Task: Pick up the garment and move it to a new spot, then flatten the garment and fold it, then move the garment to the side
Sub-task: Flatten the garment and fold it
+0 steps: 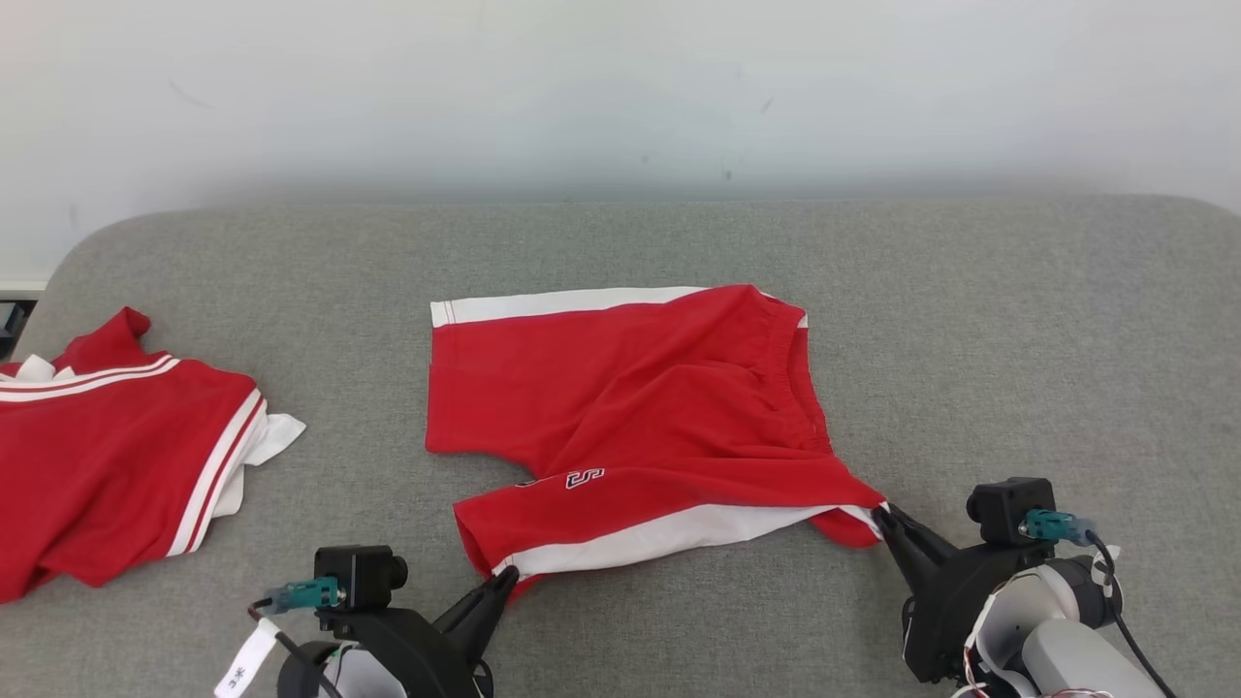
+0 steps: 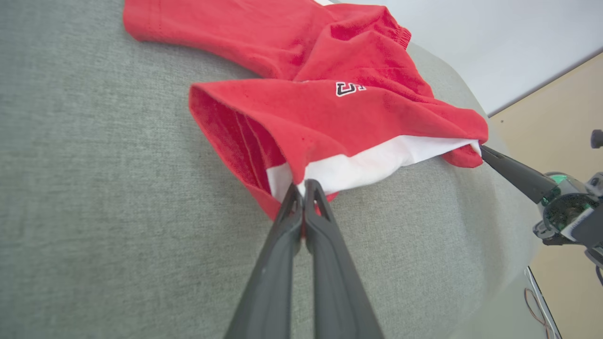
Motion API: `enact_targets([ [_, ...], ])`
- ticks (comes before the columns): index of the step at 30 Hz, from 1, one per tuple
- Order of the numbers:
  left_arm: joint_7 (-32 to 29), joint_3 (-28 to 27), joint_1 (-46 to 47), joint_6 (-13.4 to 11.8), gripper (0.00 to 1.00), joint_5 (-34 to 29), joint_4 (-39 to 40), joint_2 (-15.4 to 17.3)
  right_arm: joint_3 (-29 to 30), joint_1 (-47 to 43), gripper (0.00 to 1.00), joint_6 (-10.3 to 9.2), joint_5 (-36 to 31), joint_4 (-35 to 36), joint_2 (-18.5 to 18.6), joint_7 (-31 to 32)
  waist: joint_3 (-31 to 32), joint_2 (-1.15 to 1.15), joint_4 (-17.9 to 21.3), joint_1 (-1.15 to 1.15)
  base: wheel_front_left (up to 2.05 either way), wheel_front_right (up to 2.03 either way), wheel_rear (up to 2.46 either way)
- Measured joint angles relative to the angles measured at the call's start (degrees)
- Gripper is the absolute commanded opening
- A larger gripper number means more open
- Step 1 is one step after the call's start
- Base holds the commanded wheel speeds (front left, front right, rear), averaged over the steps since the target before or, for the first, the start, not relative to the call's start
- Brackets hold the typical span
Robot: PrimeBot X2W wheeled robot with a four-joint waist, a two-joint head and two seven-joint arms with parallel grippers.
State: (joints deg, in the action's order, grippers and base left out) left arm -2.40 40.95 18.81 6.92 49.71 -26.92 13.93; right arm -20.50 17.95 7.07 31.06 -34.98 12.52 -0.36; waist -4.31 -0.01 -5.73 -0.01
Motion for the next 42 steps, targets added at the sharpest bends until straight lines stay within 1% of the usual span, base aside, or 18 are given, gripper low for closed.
enact_targets([
  [1,0.08,0.03,-0.01,-0.51,1.00,-0.44,-0.03,0.02,-0.20,0.01,0.77,0.00,-0.24,0.09,0.07,0.37,0.13,0.00,-0.11,0.00,0.00,0.00,0.00],
  [2,0.38,-0.01,-0.01,-0.96,1.00,-0.98,-0.20,0.01,-0.36,0.01,1.00,0.00,-0.64,0.14,0.10,0.37,0.22,0.00,-0.20,0.00,0.00,0.00,0.00],
  [7,1.53,-0.56,-0.05,-2.22,1.00,-1.46,-0.35,-0.31,-0.34,0.01,1.00,0.00,-0.67,1.20,0.29,0.44,0.54,0.00,-0.51,0.00,0.00,0.00,0.00],
  [9,2.05,-0.66,-0.06,-2.53,1.00,-2.24,-0.21,-0.04,-0.35,0.01,1.00,0.00,-0.87,1.82,0.53,0.67,0.63,0.00,-0.60,0.01,0.00,0.00,0.00],
  [13,2.99,-0.47,-0.13,-4.02,1.00,-3.56,0.34,0.69,-0.41,-0.16,1.00,-0.10,-0.93,3.38,1.04,0.85,0.81,0.00,-0.78,0.01,0.00,0.00,0.00],
  [16,3.46,0.48,-0.59,-5.02,1.00,-6.09,1.29,1.14,-0.57,-1.16,1.00,-1.12,-1.93,5.12,1.66,0.85,0.84,0.00,-0.91,0.01,0.00,0.00,0.00],
  [20,4.13,1.41,-1.09,-6.76,1.00,-8.71,2.36,2.55,-1.57,-2.55,1.00,-2.52,-4.44,6.70,3.24,0.93,0.77,0.00,-0.94,0.01,0.00,0.00,0.00],
  [24,5.04,2.15,-1.28,-8.32,1.00,-10.33,3.96,2.93,-1.56,-3.44,1.00,-3.64,-5.20,8.62,4.50,1.43,0.76,0.00,-0.93,0.01,0.00,0.00,0.00],
  [26,5.52,2.25,-2.04,-8.72,1.00,-10.39,4.80,2.89,-1.40,-3.54,1.00,-4.12,-5.39,9.37,4.71,1.44,0.79,0.01,-0.92,0.01,0.00,0.00,0.00],
  [27,5.45,3.16,-2.27,-8.89,1.00,-10.65,5.30,2.48,-1.05,-3.66,1.00,-4.58,-5.39,9.62,4.95,1.52,0.90,0.01,-1.08,0.01,0.00,0.00,0.00],
  [32,4.85,4.59,-2.22,-8.90,1.00,-11.63,5.37,1.63,-1.33,-4.35,1.00,-4.67,-5.39,10.23,5.00,2.86,1.39,0.01,-1.69,0.01,0.00,0.00,0.00],
  [42,3.12,6.13,-1.75,-9.94,1.00,-13.82,3.10,1.32,-3.25,-4.50,1.00,-5.92,-6.56,10.38,4.95,6.67,1.88,0.01,-2.16,0.01,0.00,0.00,0.00],
])
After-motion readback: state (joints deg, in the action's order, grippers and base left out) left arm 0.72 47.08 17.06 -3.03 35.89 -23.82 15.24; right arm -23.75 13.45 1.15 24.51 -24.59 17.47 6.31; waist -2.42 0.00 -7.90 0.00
